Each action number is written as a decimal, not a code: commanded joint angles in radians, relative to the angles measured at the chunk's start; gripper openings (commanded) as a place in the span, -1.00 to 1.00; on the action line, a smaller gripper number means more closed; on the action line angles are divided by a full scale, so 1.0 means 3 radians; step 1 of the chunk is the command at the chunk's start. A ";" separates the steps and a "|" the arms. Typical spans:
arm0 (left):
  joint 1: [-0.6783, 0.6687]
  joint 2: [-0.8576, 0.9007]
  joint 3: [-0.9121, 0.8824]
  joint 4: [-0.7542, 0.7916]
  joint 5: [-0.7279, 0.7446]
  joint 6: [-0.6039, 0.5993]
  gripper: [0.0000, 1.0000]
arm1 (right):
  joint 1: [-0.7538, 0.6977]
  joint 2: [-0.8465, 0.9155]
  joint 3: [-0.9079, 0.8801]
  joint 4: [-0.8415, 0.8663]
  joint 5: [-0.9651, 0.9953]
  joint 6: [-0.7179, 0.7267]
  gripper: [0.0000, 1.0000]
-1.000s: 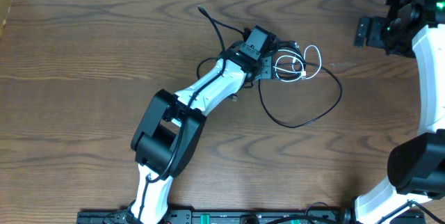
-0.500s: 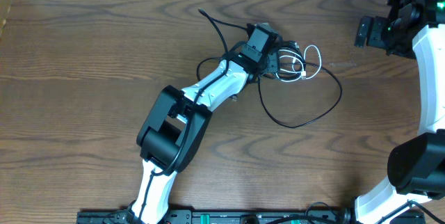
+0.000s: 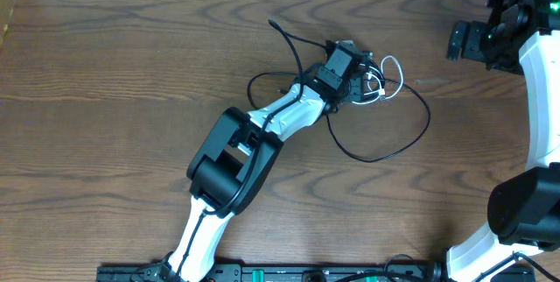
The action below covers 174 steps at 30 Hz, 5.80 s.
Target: Untangle cables
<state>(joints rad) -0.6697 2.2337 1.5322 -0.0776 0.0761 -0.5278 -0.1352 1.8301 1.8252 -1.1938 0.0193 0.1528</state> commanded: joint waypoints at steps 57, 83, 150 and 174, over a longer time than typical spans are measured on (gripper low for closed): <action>0.0470 -0.1759 0.0028 -0.1849 0.0862 0.0899 -0.85 | 0.0632 0.0017 0.0037 0.0331 -0.1348 -0.0334 0.99; 0.0707 -0.2012 0.0028 -0.1166 0.2103 0.0871 -0.85 | 0.0627 0.0018 0.0037 0.0355 -0.1747 -0.0460 0.98; 0.0797 -0.2010 0.0028 -0.1033 0.1376 -0.1071 -0.85 | 0.0740 0.0373 0.0056 0.0008 -0.2483 -0.1634 0.79; 0.0813 -0.2155 0.0028 -0.1030 0.1441 -0.1078 -0.85 | 0.1090 0.0491 -0.0182 0.0108 -0.2572 -0.3241 -0.18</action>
<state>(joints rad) -0.4351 1.6264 1.5337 -0.3927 0.4950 -0.8421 0.1814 1.9720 1.7775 -1.1564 -0.7258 -0.7872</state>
